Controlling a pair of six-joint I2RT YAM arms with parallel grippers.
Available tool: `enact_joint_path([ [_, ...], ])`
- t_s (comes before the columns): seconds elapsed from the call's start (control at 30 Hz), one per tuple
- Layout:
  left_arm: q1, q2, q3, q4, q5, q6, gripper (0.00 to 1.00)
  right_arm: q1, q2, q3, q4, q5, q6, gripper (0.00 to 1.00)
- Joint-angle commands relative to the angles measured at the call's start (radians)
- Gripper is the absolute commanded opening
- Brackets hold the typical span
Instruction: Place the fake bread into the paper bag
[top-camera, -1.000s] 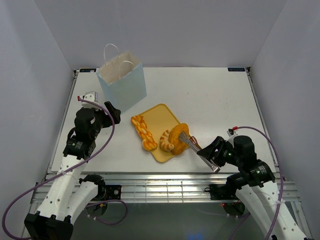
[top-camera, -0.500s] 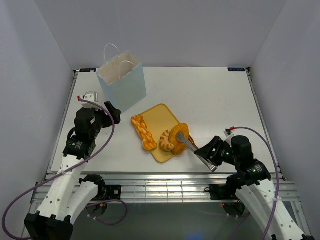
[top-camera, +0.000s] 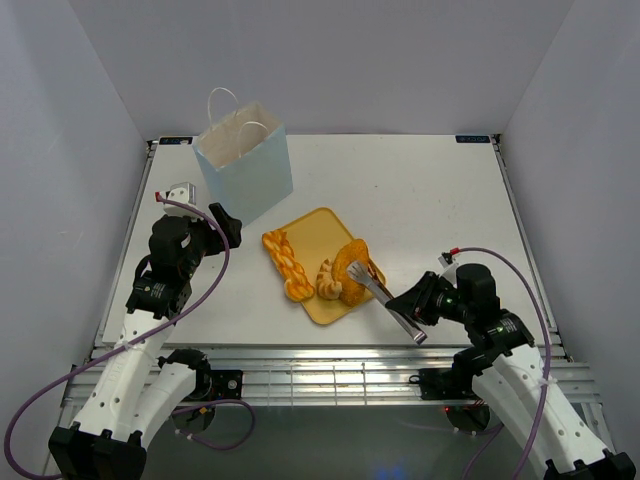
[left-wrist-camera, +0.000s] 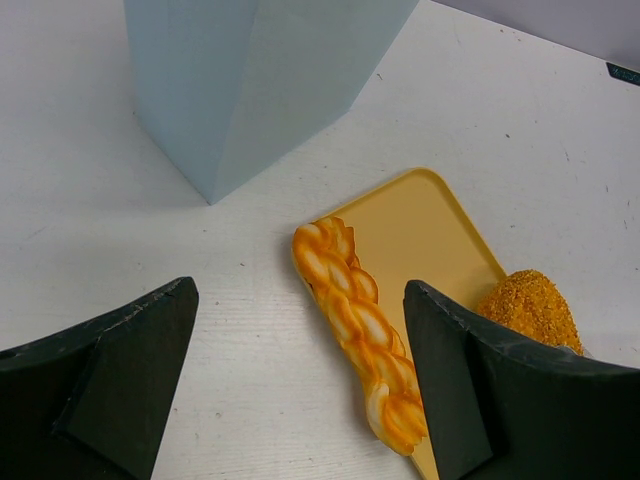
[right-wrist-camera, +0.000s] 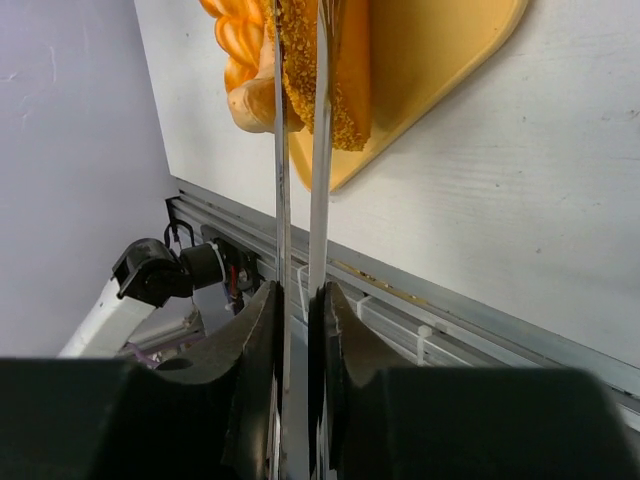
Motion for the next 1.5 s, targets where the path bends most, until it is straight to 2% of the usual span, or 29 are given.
enact_joint_path([
  [0.0,-0.004,-0.003,0.005,0.012,0.012,0.003,0.94,-0.003,0.042,0.065,0.043,0.009,-0.061,0.19],
  [0.17,-0.006,-0.001,0.005,0.012,0.012,0.003,0.94,-0.003,0.088,0.126,0.037,0.011,-0.095,0.17],
  [0.33,-0.004,-0.001,0.005,0.012,0.012,0.003,0.94,-0.003,0.119,0.168,0.037,-0.001,-0.114,0.08],
  [1.0,-0.006,-0.012,0.005,0.011,-0.005,0.003,0.94,-0.003,0.285,0.418,0.035,-0.020,-0.226,0.08],
  [1.27,-0.007,-0.049,0.000,0.015,-0.043,-0.004,0.94,-0.003,0.377,0.608,0.069,-0.038,-0.262,0.08],
  [1.47,-0.007,-0.074,-0.002,0.012,-0.103,-0.009,0.93,-0.003,0.484,0.754,0.165,-0.057,-0.255,0.08],
])
